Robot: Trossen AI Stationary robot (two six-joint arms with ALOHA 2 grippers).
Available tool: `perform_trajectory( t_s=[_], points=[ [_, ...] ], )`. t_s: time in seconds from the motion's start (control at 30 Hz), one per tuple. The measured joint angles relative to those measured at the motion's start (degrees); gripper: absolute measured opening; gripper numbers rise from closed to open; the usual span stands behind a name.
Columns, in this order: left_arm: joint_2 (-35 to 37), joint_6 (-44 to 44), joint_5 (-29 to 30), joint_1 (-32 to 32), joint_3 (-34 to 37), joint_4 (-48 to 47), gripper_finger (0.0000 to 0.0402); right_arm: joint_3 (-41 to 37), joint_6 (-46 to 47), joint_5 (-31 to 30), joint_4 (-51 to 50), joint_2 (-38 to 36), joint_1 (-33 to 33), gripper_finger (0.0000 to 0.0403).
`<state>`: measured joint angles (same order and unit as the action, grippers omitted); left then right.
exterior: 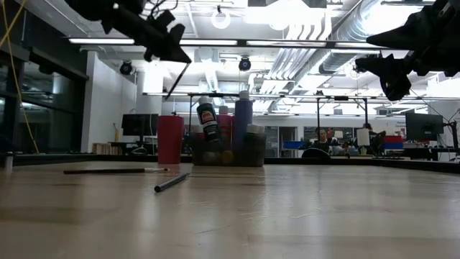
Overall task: Pick & Place Paint Supplies
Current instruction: Put the black paint brush into the pink cup
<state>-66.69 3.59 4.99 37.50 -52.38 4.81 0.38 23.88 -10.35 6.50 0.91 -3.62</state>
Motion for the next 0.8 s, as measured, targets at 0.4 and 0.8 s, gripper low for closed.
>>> perform_trajectory(
  t_s=[0.4,0.8],
  points=[
    [-7.2,-4.1,-13.6,10.2,3.6,13.0,0.0,0.0,0.0,0.0,0.0,0.0,0.0,0.0213],
    [-7.2,-8.1,-16.2,14.1,10.2,17.2,0.0008,0.0,0.0,0.0,0.0,0.0,0.0,0.0213]
  ],
)
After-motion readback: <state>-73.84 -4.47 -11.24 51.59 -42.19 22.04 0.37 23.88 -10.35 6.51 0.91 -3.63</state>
